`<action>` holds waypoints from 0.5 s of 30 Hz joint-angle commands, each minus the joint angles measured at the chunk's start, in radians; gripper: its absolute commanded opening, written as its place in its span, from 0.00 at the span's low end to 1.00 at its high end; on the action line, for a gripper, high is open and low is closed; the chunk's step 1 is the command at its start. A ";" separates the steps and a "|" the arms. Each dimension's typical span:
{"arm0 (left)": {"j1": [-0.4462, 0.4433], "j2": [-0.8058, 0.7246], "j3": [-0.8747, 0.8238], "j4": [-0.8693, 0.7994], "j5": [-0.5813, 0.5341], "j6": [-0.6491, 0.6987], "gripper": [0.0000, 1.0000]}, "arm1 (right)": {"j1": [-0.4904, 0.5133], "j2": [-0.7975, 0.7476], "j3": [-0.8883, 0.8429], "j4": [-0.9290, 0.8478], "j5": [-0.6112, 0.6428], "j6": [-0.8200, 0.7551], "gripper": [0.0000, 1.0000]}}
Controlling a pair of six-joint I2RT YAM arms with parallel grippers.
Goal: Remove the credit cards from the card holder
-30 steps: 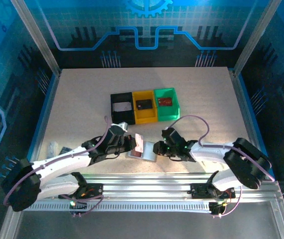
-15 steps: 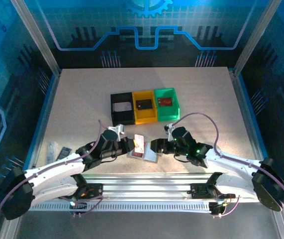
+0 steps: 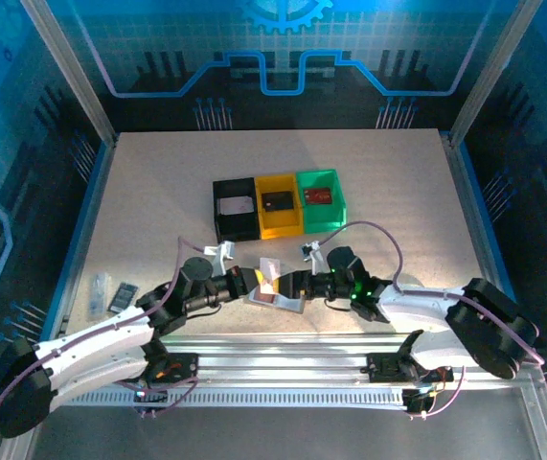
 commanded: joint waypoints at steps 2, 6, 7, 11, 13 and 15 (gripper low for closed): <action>0.002 -0.022 -0.020 0.051 0.023 -0.019 0.00 | 0.037 0.022 0.008 0.161 -0.035 -0.003 0.61; 0.002 -0.023 -0.020 0.050 0.023 -0.017 0.00 | 0.051 0.031 0.016 0.175 -0.027 -0.005 0.54; 0.002 -0.024 -0.019 0.046 0.021 -0.016 0.00 | 0.053 0.030 0.015 0.179 -0.027 -0.004 0.52; 0.001 -0.024 -0.024 0.037 0.018 -0.016 0.00 | 0.054 0.011 0.004 0.175 -0.010 -0.001 0.40; 0.001 -0.027 -0.028 0.032 0.012 -0.016 0.00 | 0.055 -0.005 0.001 0.160 -0.004 -0.009 0.29; 0.000 -0.029 -0.030 0.028 0.008 -0.016 0.00 | 0.055 -0.020 0.001 0.141 0.002 -0.016 0.22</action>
